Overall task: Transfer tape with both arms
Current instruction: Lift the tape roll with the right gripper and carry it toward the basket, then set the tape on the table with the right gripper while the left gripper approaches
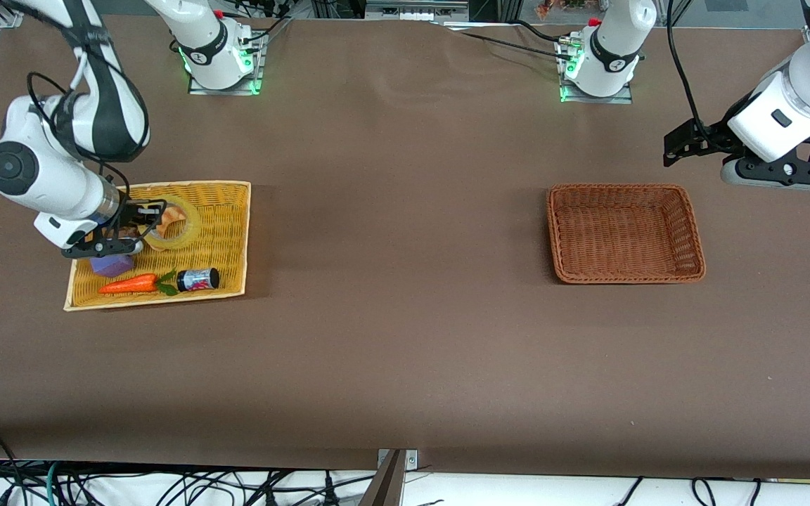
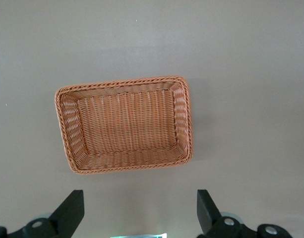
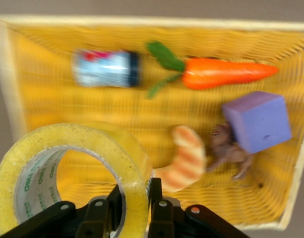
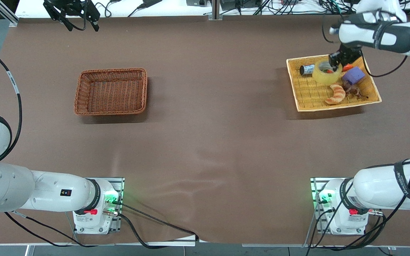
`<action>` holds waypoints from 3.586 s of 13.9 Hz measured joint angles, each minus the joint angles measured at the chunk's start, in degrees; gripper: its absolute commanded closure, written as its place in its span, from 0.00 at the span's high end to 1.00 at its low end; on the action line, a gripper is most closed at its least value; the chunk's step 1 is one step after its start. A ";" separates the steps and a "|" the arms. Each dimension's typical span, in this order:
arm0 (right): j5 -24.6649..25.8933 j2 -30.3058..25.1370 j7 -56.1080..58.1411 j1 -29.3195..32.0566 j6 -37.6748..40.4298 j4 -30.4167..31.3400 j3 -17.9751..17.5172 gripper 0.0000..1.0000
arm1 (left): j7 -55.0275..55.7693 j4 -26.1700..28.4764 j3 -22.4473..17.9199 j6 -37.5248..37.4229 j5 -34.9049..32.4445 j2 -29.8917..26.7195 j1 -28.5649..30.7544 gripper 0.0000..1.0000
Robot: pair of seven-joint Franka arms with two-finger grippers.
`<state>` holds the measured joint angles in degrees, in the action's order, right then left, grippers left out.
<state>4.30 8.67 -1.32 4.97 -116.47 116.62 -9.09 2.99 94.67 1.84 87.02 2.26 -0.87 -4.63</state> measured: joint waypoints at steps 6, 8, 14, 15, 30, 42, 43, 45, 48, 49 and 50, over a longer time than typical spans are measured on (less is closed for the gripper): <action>-1.14 0.60 -30.51 -2.08 3.99 -6.74 -18.53 0.00 | 0.00 0.02 -0.01 0.00 0.00 0.02 0.15 1.00; -1.21 3.03 -37.98 -5.08 3.51 -9.00 -19.49 0.00 | 0.00 0.03 -0.02 -0.42 0.00 0.03 0.18 1.00; 0.07 16.82 -60.98 -18.72 -3.37 -18.42 -19.41 0.00 | -0.01 0.06 -0.09 -0.65 1.26 0.09 2.87 1.00; 1.52 19.28 -63.78 -20.34 -5.46 -19.23 -19.36 0.00 | 0.00 0.05 -0.12 -0.64 2.65 0.08 3.65 1.00; 15.71 35.88 -72.61 -26.22 -13.42 -24.42 -18.28 0.87 | 0.00 4.11 4.30 -1.41 -0.09 2.53 5.96 1.00; 16.55 18.98 -49.04 -14.40 7.40 -28.38 -17.30 1.00 | 17.09 17.84 17.23 21.34 7.97 8.81 5.88 1.00; 16.33 17.15 -43.59 -11.70 10.52 -28.31 -17.21 1.00 | 20.06 17.84 19.39 23.66 7.97 10.35 5.85 1.00; 14.52 14.67 -33.67 -6.34 14.66 -28.24 -16.68 1.00 | 25.77 17.84 23.51 28.55 7.97 13.41 5.57 1.00; 7.80 11.90 -17.44 -0.10 17.25 -28.97 -10.88 1.00 | 32.23 17.84 25.55 36.25 7.97 18.10 2.64 1.00; 5.20 11.34 -11.88 1.31 18.66 -30.12 -8.01 1.00 | 34.22 17.79 25.59 38.73 7.97 19.59 0.94 1.00; 3.40 11.03 -8.04 2.24 20.50 -31.56 -5.18 1.00 | 36.24 17.59 25.60 40.96 7.97 21.08 -0.94 1.00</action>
<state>7.70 19.70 -9.35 7.21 -95.98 85.07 -14.28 39.23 112.26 27.44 127.99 10.23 20.22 -5.58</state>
